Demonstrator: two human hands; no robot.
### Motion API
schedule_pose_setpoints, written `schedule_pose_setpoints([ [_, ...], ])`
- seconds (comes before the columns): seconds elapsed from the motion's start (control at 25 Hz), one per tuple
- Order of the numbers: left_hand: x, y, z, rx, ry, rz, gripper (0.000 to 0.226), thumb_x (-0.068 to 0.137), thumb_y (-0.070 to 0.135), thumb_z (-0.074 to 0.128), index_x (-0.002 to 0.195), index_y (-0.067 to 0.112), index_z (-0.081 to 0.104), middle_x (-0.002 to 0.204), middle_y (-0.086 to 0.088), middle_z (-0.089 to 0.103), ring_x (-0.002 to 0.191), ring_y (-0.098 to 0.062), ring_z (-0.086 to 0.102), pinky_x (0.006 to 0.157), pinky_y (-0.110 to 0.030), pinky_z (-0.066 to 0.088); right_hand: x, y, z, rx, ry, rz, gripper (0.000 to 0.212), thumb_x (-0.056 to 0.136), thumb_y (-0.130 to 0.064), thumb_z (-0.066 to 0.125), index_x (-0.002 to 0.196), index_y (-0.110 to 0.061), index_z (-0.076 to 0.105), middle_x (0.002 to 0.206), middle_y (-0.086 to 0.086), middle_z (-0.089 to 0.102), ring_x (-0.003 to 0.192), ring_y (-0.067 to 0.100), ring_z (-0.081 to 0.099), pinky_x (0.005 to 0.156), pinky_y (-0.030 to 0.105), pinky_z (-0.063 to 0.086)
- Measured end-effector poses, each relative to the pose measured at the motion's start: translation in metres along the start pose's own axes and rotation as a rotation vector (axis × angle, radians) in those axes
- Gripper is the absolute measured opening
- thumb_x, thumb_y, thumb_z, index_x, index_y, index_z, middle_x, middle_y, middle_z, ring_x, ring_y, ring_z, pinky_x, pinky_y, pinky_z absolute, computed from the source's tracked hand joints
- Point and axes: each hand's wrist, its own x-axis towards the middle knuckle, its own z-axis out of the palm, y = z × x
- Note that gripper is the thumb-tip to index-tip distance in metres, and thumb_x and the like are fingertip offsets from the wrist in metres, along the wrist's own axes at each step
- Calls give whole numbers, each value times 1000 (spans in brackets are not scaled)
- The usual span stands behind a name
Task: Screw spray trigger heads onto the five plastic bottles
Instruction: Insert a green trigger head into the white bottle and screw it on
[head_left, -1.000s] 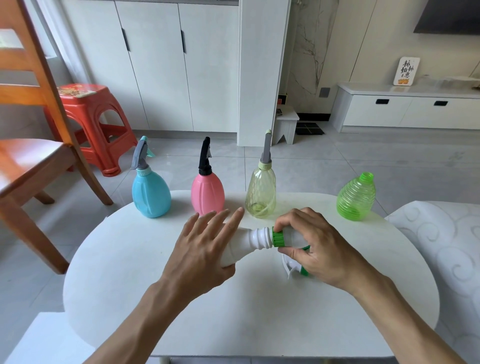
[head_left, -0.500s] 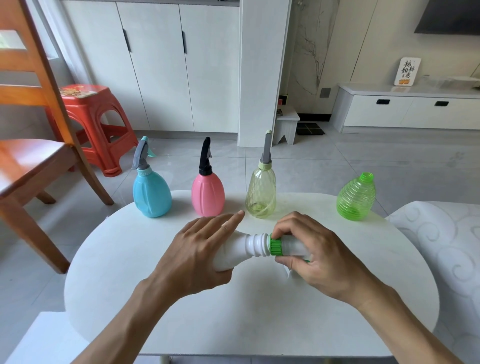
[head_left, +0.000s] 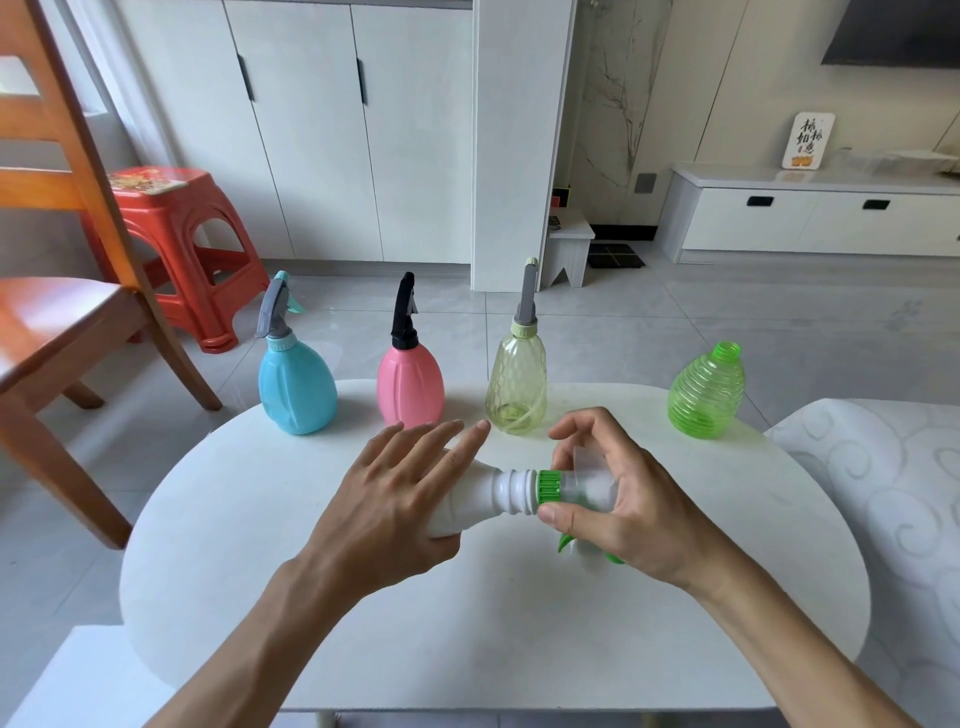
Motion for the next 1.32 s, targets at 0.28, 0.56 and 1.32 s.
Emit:
schedule_pose_setpoints([
  [0.28,-2,1,1,34,1,1,91,68,34,73,150,18,35,138,-11,58,121,-34,57,102,-51,45,2,0,4,48,34,41,42,75,-37,72,110,-31,49,81,2,63,67,21,61,62,39,51],
  [0.56,-1,5,-3,56,-36,0,95,65,34,79,150,16,39,138,-12,57,122,-36,57,104,-53,44,1,-1,3,48,20,72,42,74,-41,72,109,-34,49,82,4,64,72,27,62,67,44,51],
  [1.32,2,16,-8,120,-105,-6,104,59,37,87,149,16,40,147,-17,49,134,-43,47,105,-59,40,5,3,-8,82,-132,230,40,74,-50,71,108,-37,54,81,-5,62,76,15,58,77,38,45],
])
